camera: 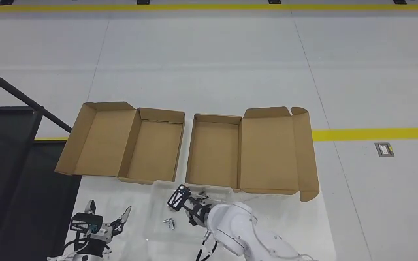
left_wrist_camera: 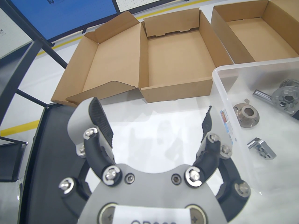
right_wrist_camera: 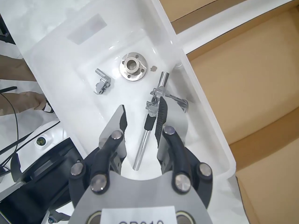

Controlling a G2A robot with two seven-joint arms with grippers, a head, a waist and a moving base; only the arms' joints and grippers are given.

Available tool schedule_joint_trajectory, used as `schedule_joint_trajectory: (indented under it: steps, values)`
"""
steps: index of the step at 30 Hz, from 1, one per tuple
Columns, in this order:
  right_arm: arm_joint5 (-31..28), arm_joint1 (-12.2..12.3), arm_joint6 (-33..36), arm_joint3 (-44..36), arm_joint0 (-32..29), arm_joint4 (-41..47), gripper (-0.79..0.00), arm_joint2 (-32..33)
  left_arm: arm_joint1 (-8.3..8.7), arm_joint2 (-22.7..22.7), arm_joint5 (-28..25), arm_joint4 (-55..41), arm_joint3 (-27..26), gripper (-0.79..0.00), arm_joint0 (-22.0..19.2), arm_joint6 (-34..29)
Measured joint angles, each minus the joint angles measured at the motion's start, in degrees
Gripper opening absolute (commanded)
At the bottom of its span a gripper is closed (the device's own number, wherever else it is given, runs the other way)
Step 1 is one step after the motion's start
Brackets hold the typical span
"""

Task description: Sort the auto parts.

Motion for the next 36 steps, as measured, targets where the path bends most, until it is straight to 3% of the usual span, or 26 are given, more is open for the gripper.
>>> schedule_joint_trajectory:
  steps: [8,15,21,23,25,36]
  values:
    - [5.4,-1.6,-0.9,3.7,0.7,-7.2,-0.449,-3.4,0.0,0.0,0.0,0.0,0.0,0.0,0.0,0.0]
    - [7.1,-3.4,-0.3,9.0,2.5,-7.9,-0.536,-4.6,0.0,0.0,0.0,0.0,0.0,0.0,0.0,0.0]
    - [9.6,-5.1,0.8,12.5,4.1,-9.7,-0.551,-5.7,0.0,0.0,0.0,0.0,0.0,0.0,0.0,0.0]
    - [10.3,-5.7,1.2,13.3,4.4,-10.4,-0.64,-6.1,0.0,0.0,0.0,0.0,0.0,0.0,0.0,0.0]
    - [10.8,-6.1,1.5,13.7,4.6,-11.0,-0.785,-6.2,0.0,0.0,0.0,0.0,0.0,0.0,0.0,0.0]
    - [13.0,-6.8,3.9,9.7,2.4,-15.3,-0.785,-4.4,0.0,0.0,0.0,0.0,0.0,0.0,0.0,0.0]
